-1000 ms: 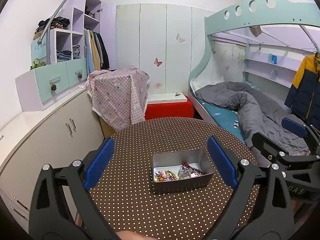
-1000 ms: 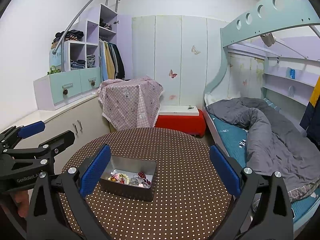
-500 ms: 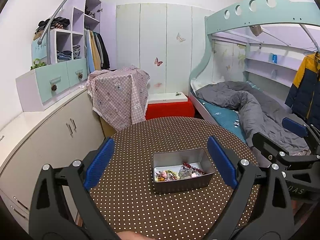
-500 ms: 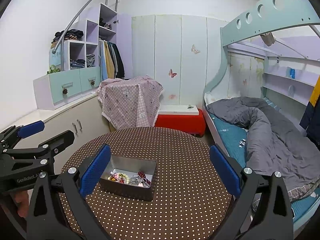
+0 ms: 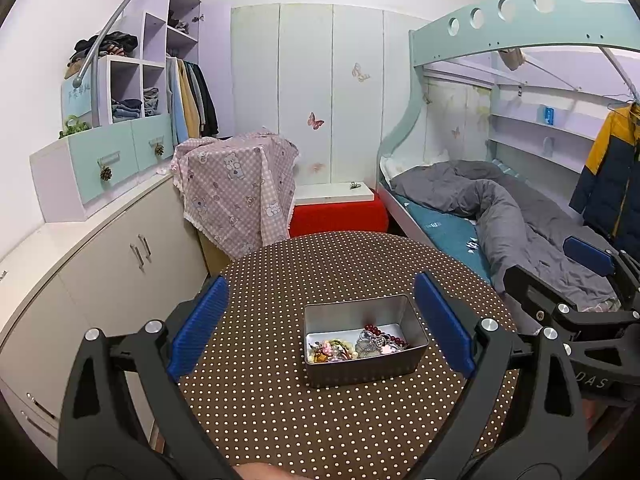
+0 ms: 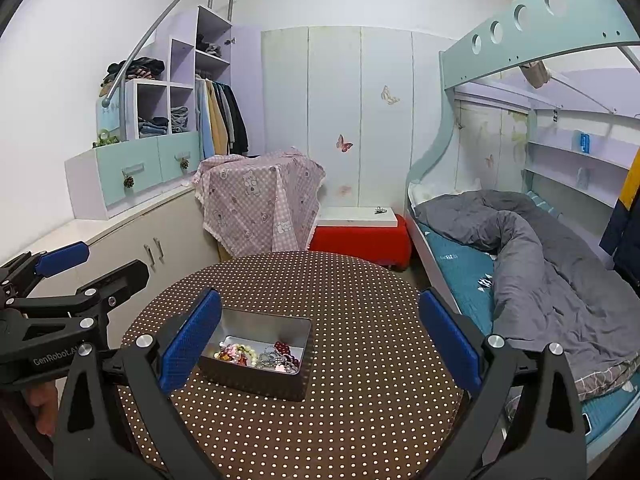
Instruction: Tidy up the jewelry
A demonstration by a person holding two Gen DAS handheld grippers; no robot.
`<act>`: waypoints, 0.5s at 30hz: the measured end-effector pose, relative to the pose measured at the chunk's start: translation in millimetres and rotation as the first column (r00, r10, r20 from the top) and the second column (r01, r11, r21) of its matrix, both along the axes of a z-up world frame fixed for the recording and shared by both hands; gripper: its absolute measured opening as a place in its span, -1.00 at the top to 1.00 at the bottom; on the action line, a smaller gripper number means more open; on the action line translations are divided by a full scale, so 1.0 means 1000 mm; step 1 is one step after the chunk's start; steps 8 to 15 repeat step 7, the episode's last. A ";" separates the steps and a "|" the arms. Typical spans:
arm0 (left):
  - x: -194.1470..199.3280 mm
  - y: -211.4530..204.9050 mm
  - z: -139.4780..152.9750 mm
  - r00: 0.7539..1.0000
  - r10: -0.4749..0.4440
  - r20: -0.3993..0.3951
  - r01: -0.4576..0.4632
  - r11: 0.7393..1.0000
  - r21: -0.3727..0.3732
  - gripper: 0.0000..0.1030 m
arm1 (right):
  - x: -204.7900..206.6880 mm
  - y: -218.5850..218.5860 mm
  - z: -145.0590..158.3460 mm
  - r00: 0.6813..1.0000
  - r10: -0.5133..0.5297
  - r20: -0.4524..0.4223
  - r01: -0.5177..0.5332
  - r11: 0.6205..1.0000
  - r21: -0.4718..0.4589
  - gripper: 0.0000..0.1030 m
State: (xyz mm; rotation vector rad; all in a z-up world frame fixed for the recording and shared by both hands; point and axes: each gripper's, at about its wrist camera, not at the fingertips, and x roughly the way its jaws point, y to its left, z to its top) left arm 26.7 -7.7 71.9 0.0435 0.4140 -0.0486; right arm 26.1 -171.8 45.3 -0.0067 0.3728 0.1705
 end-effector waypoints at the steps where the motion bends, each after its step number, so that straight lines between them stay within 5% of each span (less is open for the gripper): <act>1: 0.001 0.000 0.000 1.000 0.000 -0.001 0.000 1.000 0.000 -0.79 | 0.000 0.000 0.000 1.000 -0.001 0.000 0.001 1.000 0.000 -0.84; 15: 0.001 -0.002 -0.001 1.000 0.002 -0.004 -0.002 1.000 0.000 -0.79 | 0.000 0.000 0.000 1.000 0.000 -0.001 0.000 1.000 0.000 -0.84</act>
